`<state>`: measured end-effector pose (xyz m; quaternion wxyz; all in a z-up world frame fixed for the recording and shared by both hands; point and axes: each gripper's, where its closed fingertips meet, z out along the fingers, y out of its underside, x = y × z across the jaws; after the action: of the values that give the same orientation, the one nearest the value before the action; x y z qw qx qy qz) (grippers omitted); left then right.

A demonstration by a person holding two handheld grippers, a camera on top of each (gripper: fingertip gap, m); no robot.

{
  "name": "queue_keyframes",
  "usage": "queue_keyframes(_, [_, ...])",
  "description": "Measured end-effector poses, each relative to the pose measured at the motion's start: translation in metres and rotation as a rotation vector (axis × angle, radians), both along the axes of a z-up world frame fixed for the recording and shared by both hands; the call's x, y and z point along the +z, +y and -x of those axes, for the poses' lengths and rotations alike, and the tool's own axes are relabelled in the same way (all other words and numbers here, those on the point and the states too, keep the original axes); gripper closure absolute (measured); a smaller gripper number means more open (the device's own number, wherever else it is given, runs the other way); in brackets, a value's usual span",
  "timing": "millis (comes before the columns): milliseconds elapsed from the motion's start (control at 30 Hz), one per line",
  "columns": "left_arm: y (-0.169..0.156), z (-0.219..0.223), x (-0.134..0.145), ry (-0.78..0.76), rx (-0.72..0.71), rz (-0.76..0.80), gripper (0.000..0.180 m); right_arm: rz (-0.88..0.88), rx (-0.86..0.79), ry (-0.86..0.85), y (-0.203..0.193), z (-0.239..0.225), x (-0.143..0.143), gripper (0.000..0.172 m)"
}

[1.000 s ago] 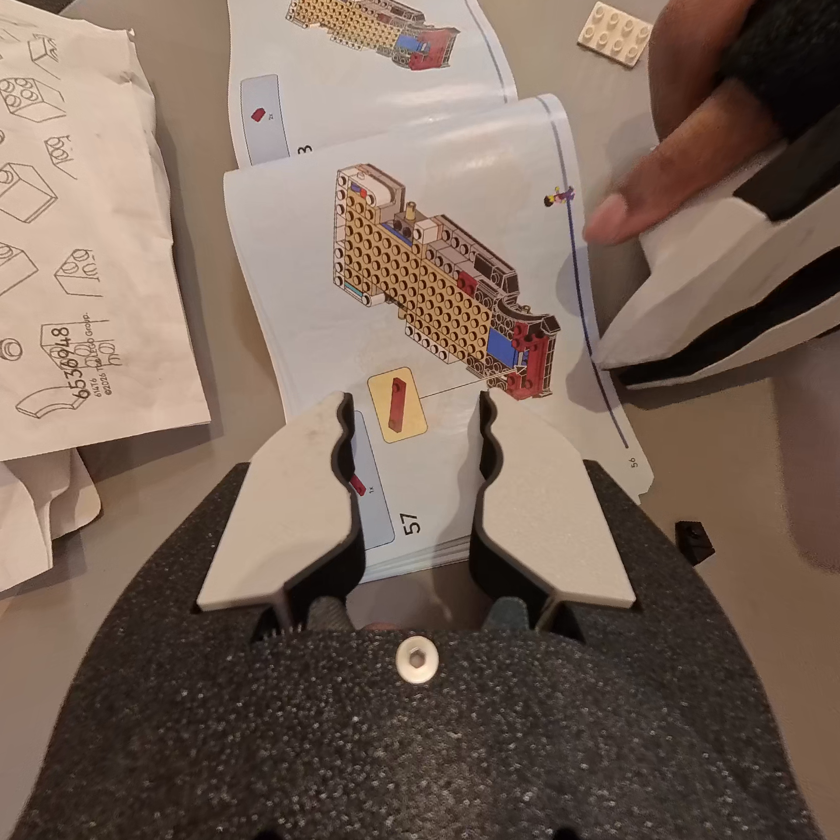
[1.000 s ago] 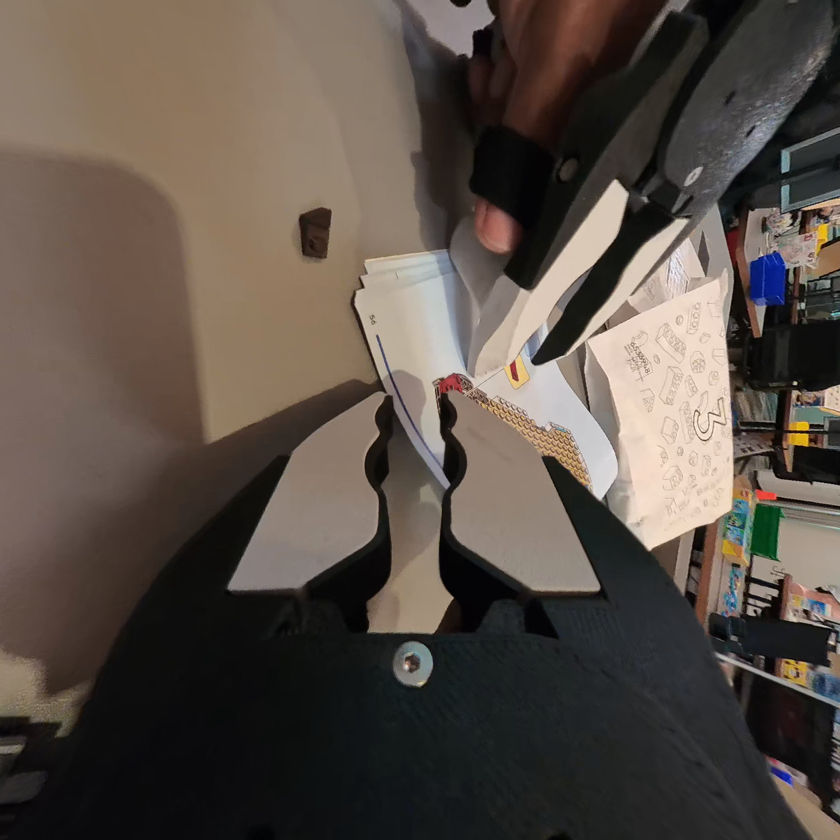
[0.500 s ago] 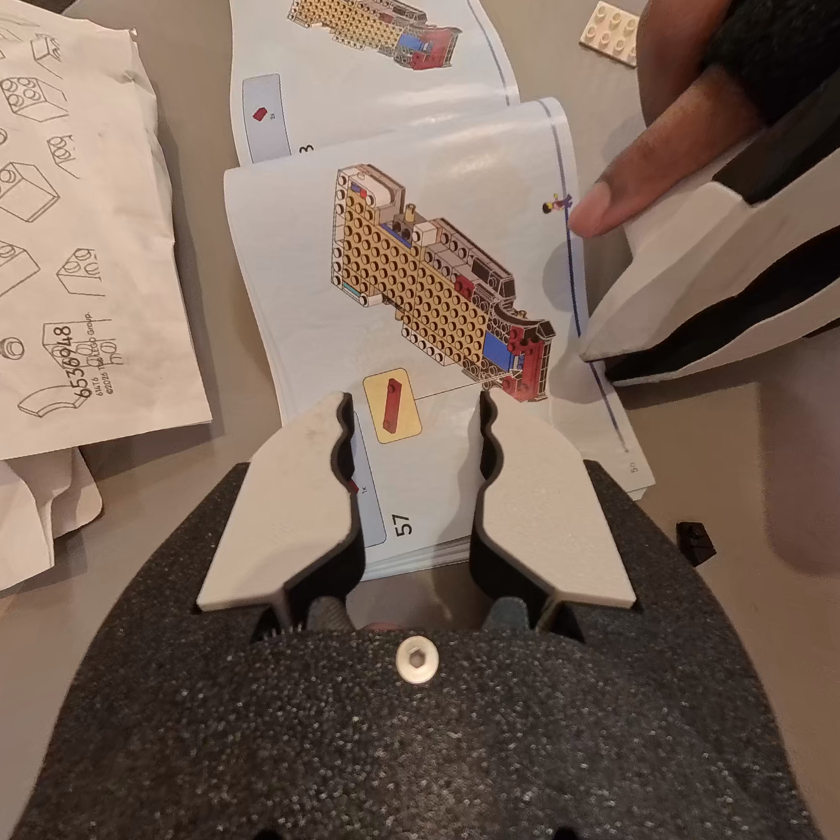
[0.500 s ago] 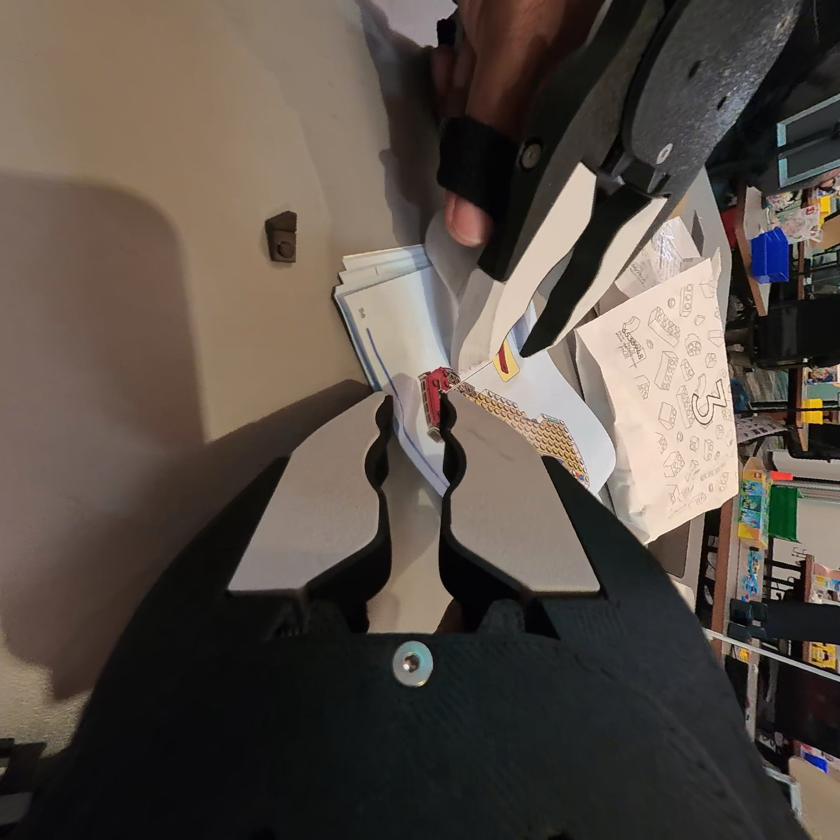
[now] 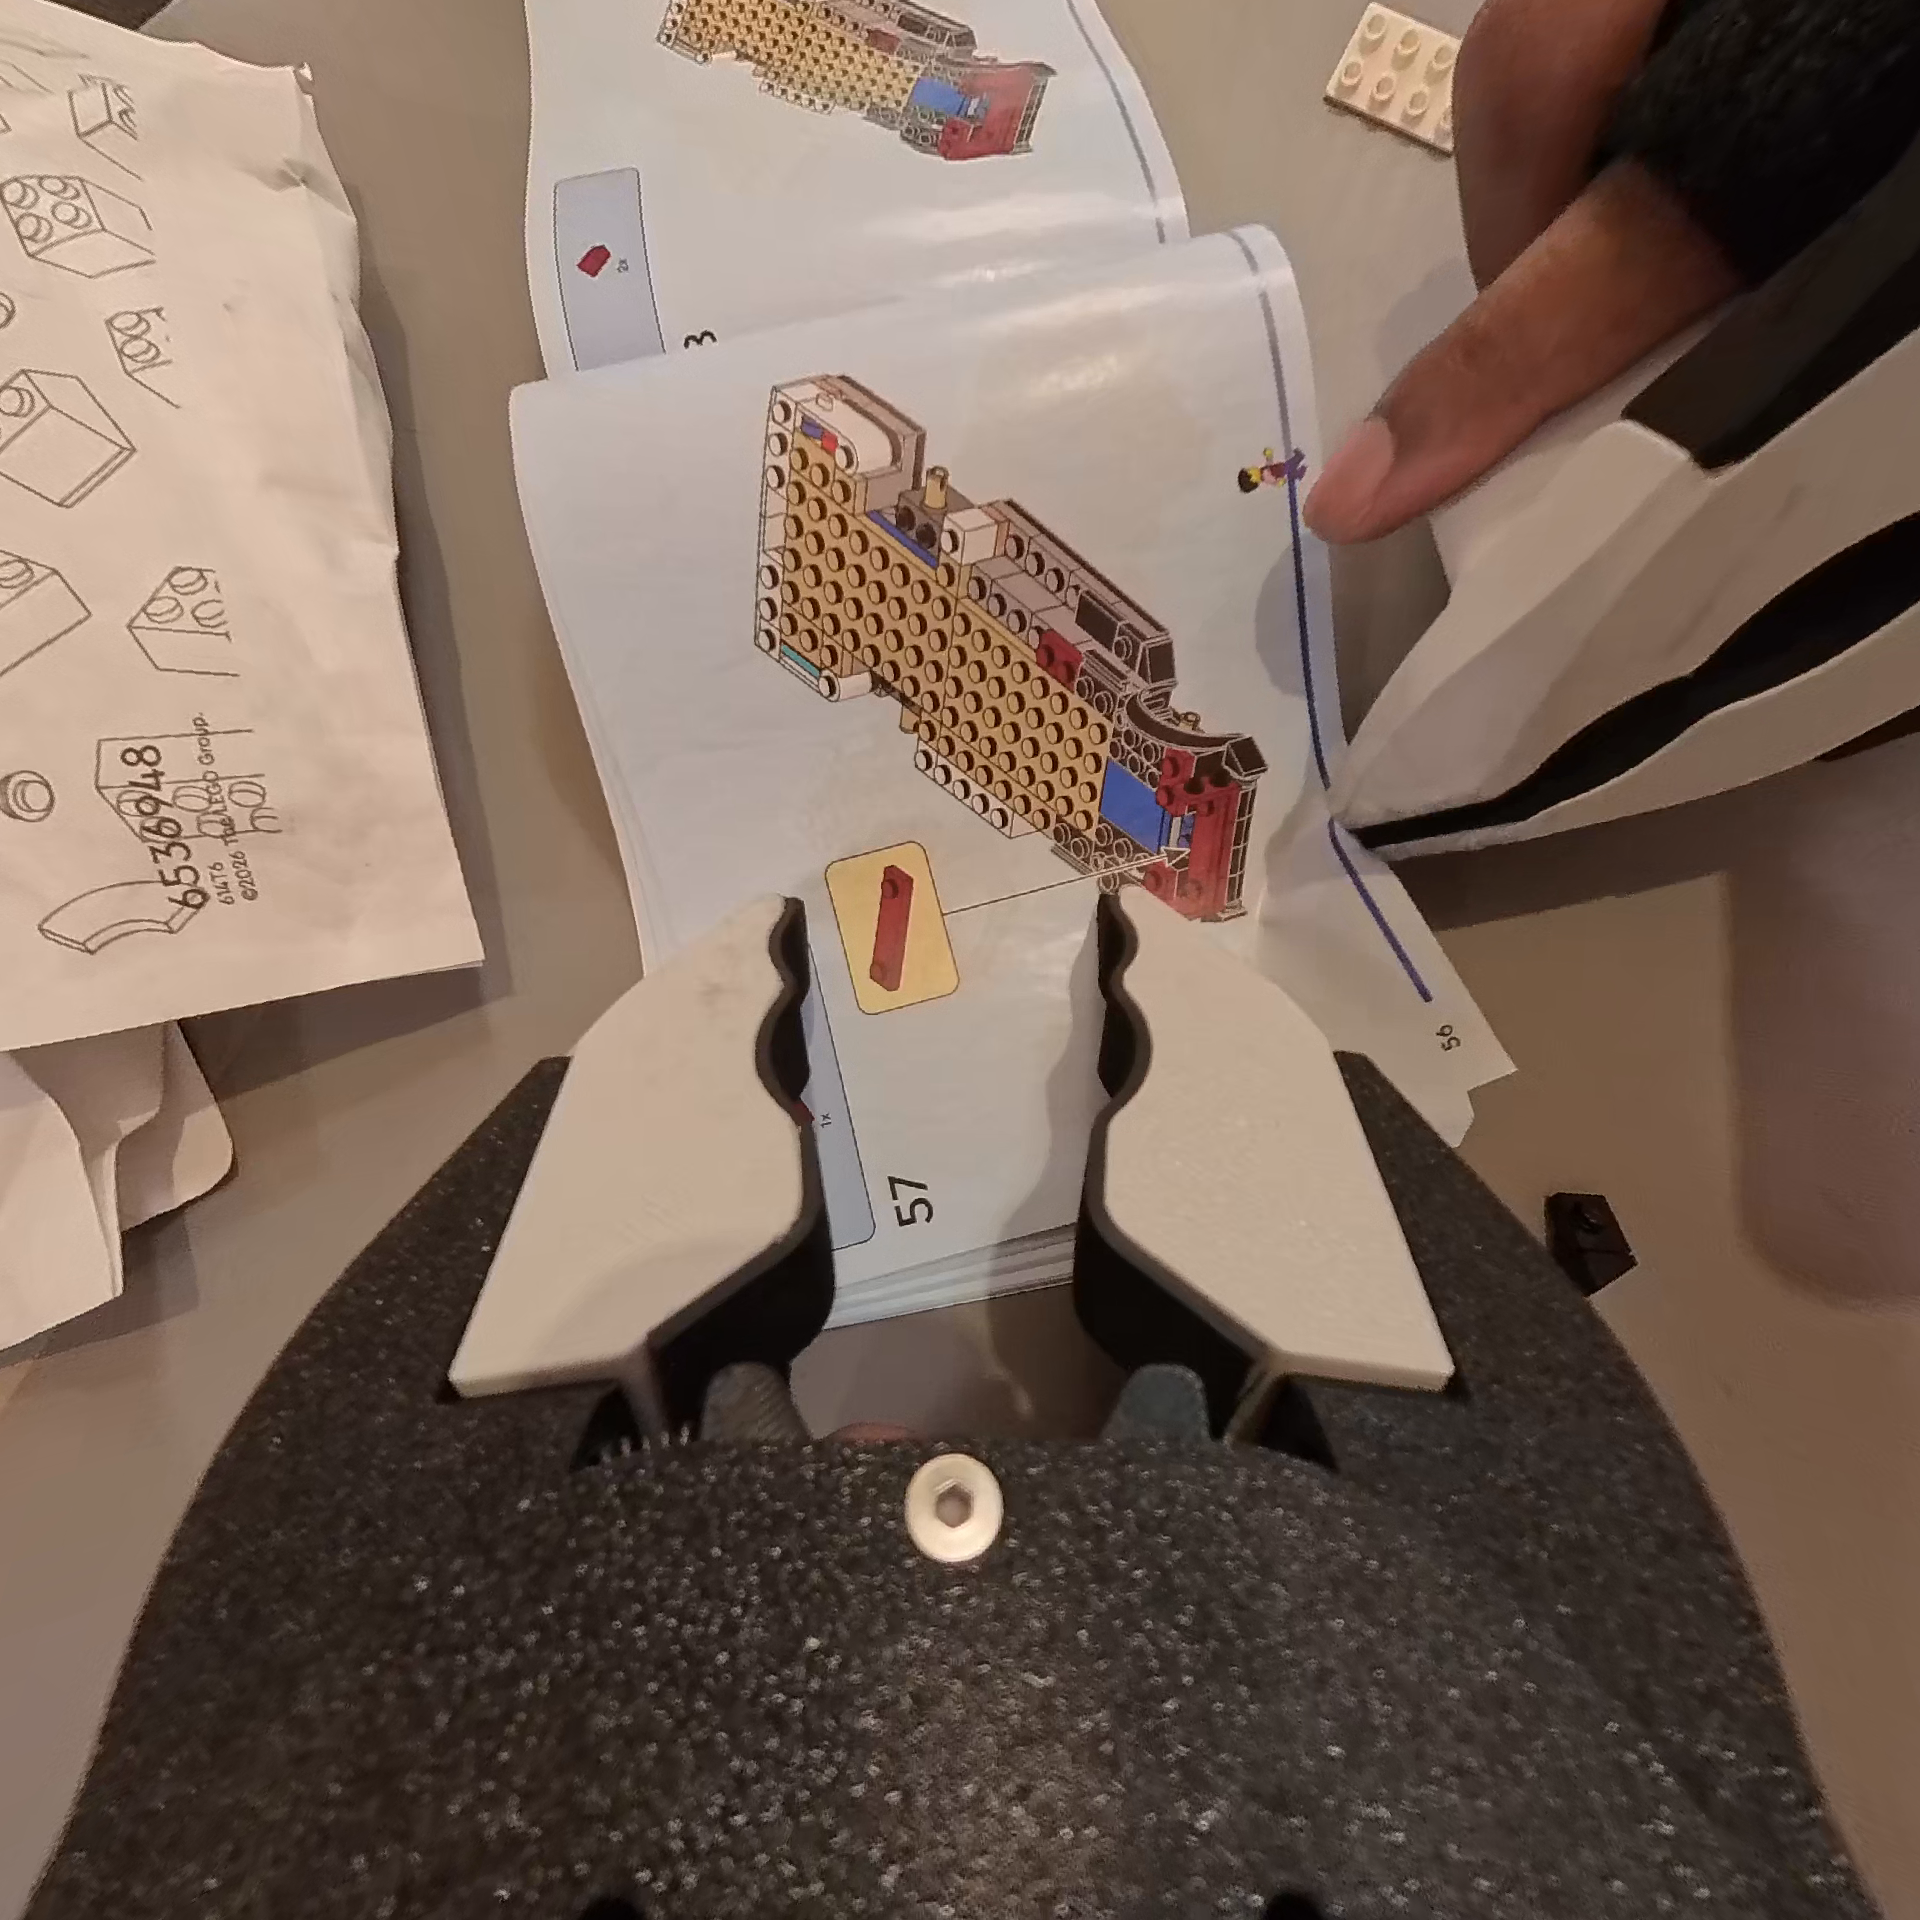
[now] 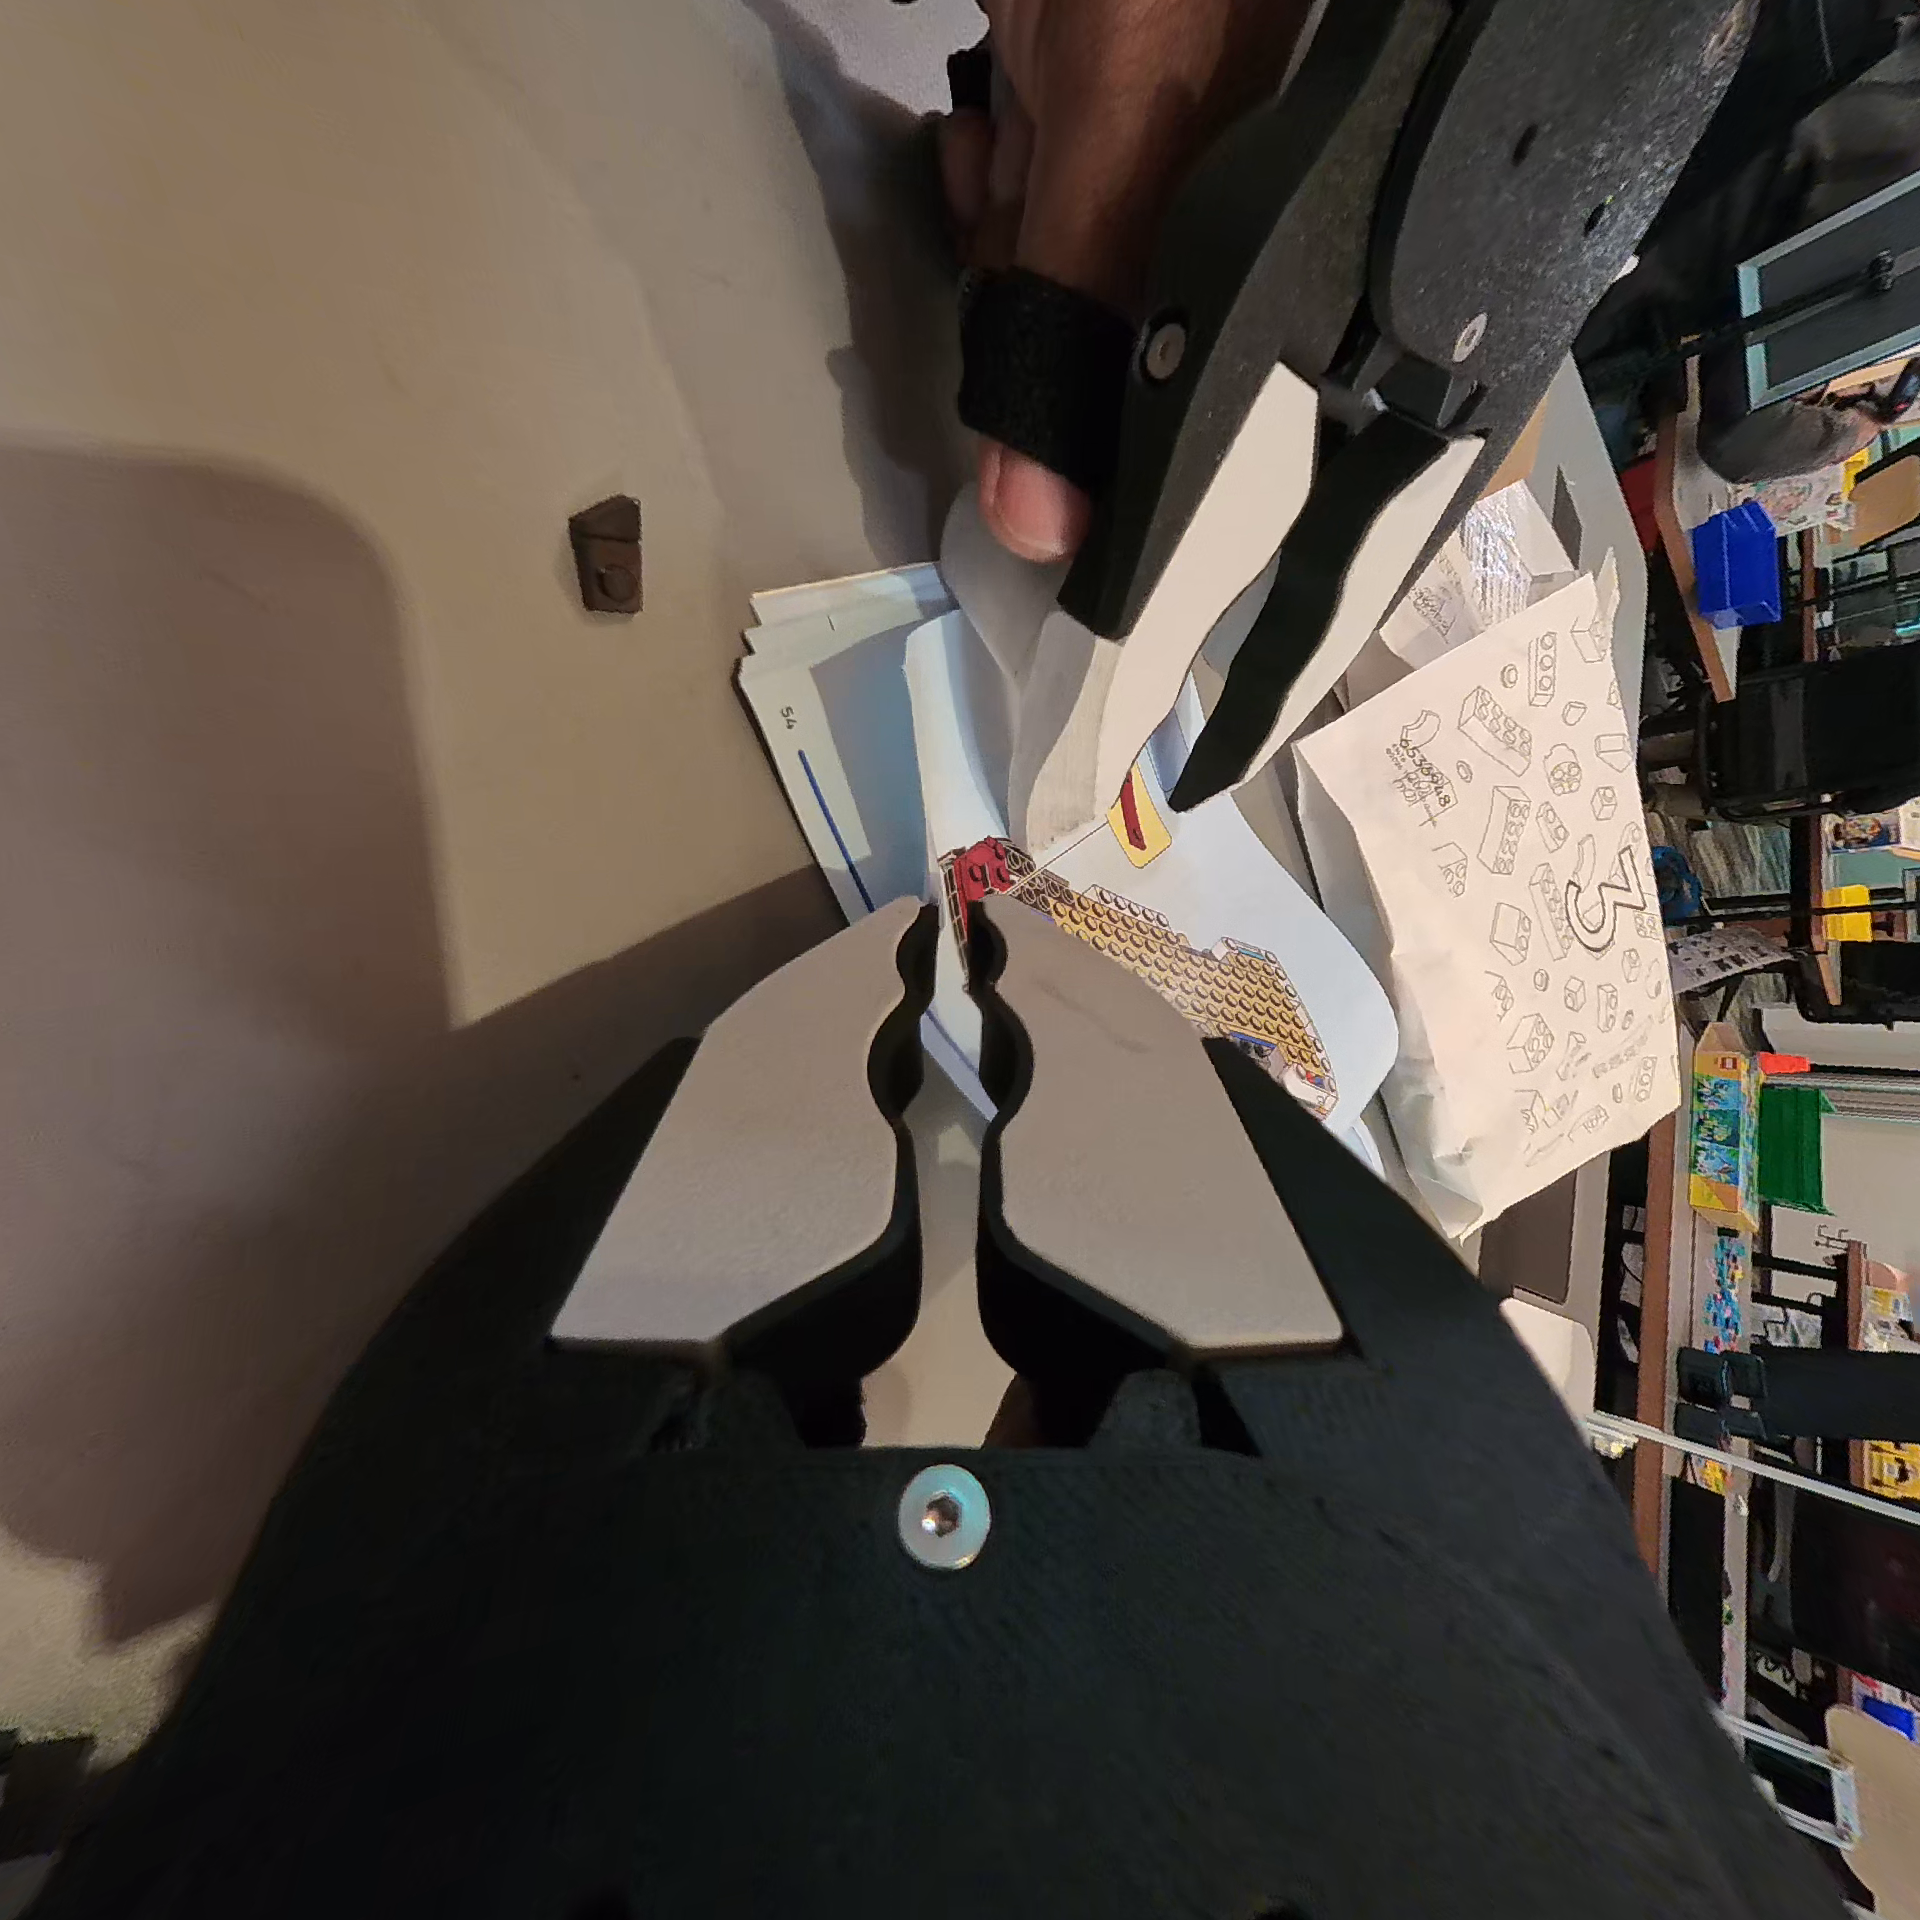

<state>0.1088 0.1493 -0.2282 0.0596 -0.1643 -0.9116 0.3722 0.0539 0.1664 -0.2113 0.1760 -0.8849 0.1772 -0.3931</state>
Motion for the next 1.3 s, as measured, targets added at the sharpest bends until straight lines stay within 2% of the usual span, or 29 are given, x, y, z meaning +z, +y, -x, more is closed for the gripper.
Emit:
queue_keyframes(500, [-0.004, -0.003, 0.008, 0.039, 0.025, 0.043, 0.127, -0.060, -0.059, 0.028, -0.002, -0.003, -0.002, 0.172])
queue_keyframes(800, [-0.003, -0.025, 0.052, 0.064, 0.093, 0.245, 0.125, -0.141, -0.104, 0.028, -0.008, -0.005, 0.004, 0.172])
queue_keyframes(967, [0.002, -0.026, 0.074, 0.090, 0.075, 0.347, 0.123, -0.181, -0.119, 0.027, -0.011, -0.005, 0.006, 0.172])
queue_keyframes(1133, [0.010, -0.018, 0.067, 0.055, 0.001, 0.308, 0.119, -0.166, -0.119, 0.020, -0.012, -0.005, 0.006, 0.172])
queue_keyframes(1300, [0.019, -0.011, 0.040, -0.053, -0.073, 0.191, 0.116, -0.122, -0.103, 0.006, -0.010, -0.005, 0.006, 0.172])
